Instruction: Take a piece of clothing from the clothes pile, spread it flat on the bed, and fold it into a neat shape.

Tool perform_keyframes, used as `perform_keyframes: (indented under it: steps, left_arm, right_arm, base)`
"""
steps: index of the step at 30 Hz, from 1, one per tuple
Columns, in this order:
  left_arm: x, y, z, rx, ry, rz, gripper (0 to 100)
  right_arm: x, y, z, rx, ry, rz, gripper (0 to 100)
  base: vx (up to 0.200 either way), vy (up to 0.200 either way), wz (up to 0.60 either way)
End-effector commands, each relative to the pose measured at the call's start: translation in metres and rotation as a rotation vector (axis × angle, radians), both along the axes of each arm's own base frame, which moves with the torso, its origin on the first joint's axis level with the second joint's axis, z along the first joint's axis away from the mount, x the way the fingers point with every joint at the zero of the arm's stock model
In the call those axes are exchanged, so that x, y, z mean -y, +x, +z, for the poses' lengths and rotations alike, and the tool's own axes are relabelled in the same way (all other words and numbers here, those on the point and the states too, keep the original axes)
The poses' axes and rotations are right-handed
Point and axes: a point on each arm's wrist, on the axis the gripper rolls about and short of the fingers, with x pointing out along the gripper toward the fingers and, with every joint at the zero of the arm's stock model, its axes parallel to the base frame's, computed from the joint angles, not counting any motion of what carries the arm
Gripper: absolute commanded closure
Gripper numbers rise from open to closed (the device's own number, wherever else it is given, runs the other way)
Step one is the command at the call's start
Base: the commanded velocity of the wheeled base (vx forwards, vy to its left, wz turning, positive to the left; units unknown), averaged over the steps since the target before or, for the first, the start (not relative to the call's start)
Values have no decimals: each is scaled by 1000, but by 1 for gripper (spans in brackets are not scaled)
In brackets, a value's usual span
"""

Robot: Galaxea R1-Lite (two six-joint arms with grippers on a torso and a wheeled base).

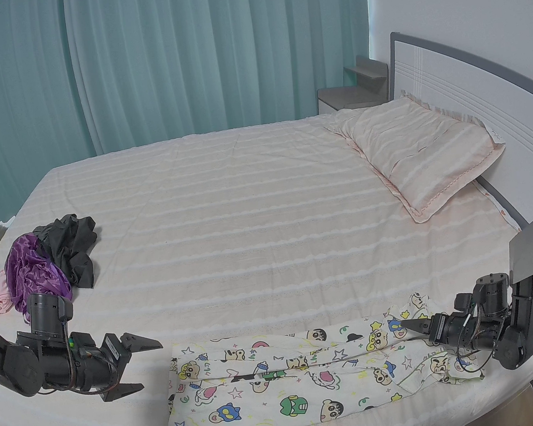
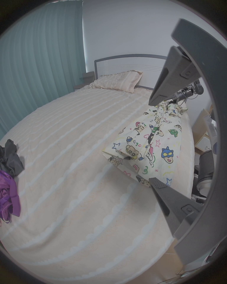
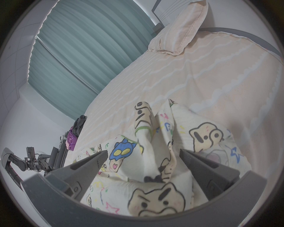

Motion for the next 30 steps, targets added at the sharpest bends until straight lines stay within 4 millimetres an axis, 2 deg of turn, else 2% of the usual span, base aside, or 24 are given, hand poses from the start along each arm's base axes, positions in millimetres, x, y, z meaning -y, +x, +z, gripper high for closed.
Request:
perform_keyframes:
  steps: [1,11,22,23,28,30]
  left_arm:
    - [1,-3,-5,-24,-2,-4,0]
    - [1,-2,-8,-34,-3,-4,0]
    - [4,-6,-19,-78,-4,-30,0]
    - [4,-7,-20,-80,-4,-30,0]
    - [4,-7,-21,-71,-4,-30,0]
    - [4,-6,-21,-69,-4,-30,0]
  right_arm:
    - [4,6,-7,-6,-2,-19,100]
    - [12,4,3,17,1,-47,100]
    - [22,-12,5,-28,-18,-94,100]
    - [22,-13,5,-32,-21,-95,0]
    - [21,-16,8,-20,-24,-91,0]
    - [22,-15,15,18,-27,-101,0]
  base:
    - [0,0,0]
    - [0,0,0]
    - [0,0,0]
    - [0,0,0]
    - [0,0,0]
    - [0,0,0]
